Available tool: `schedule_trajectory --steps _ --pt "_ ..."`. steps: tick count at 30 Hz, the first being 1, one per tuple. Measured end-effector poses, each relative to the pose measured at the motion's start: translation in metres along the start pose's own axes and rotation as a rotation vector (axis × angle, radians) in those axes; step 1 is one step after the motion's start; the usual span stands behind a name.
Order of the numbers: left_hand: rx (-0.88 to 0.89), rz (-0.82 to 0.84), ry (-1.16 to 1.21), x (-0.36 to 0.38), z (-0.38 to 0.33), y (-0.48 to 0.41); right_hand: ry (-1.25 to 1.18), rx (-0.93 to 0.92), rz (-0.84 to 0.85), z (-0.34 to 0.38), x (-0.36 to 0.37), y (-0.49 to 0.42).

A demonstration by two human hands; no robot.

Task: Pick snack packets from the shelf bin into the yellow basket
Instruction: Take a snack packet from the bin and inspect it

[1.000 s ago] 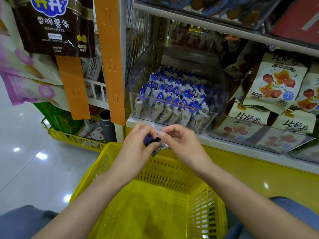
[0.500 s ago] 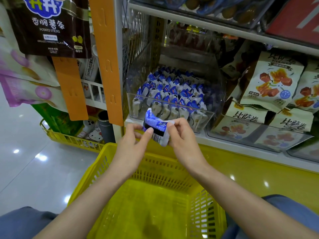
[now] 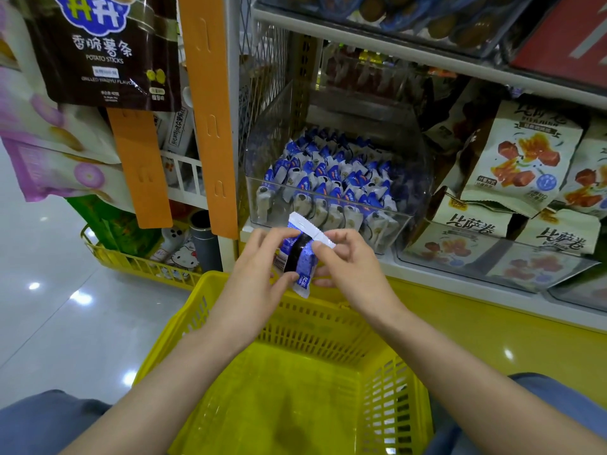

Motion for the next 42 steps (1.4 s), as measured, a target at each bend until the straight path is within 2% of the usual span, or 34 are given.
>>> schedule_trajectory --steps 5,10,15,19,23,29,34,42 --pt "0.016 0.018 0.008 0.002 -0.001 0.002 0.132 -0.082 -0.009 0.001 -0.003 0.000" --pt "-0.078 0.003 0.056 0.001 0.001 0.002 0.433 -0.310 -0.052 0.010 0.000 0.011" --pt "-0.154 0.034 0.151 -0.001 0.004 -0.003 0.616 -0.400 -0.035 0.012 0.000 0.017" --pt "-0.119 0.056 0.050 -0.001 0.003 0.000 0.699 -0.450 -0.027 0.014 0.003 0.019" --pt "-0.108 0.020 -0.025 -0.002 0.005 0.001 0.655 -0.403 -0.016 0.012 0.007 0.016" --pt "-0.156 -0.067 0.015 -0.003 0.011 -0.001 0.572 -0.267 0.163 0.001 0.018 0.013" --pt "-0.193 -0.008 0.122 -0.002 0.007 -0.005 0.528 -0.209 0.154 -0.004 0.013 0.006" --pt "-0.255 -0.006 0.211 0.001 0.006 -0.006 0.368 -0.137 0.139 -0.006 0.012 0.002"
Point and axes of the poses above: each hand's wrist, its own y-axis away from the middle knuckle, its own x-axis out of the palm, z = x × y, the point moved 3 cm from there along -y, towards the middle knuckle, and after that the axes turned 8 degrees about y, right-handed, at the moved point
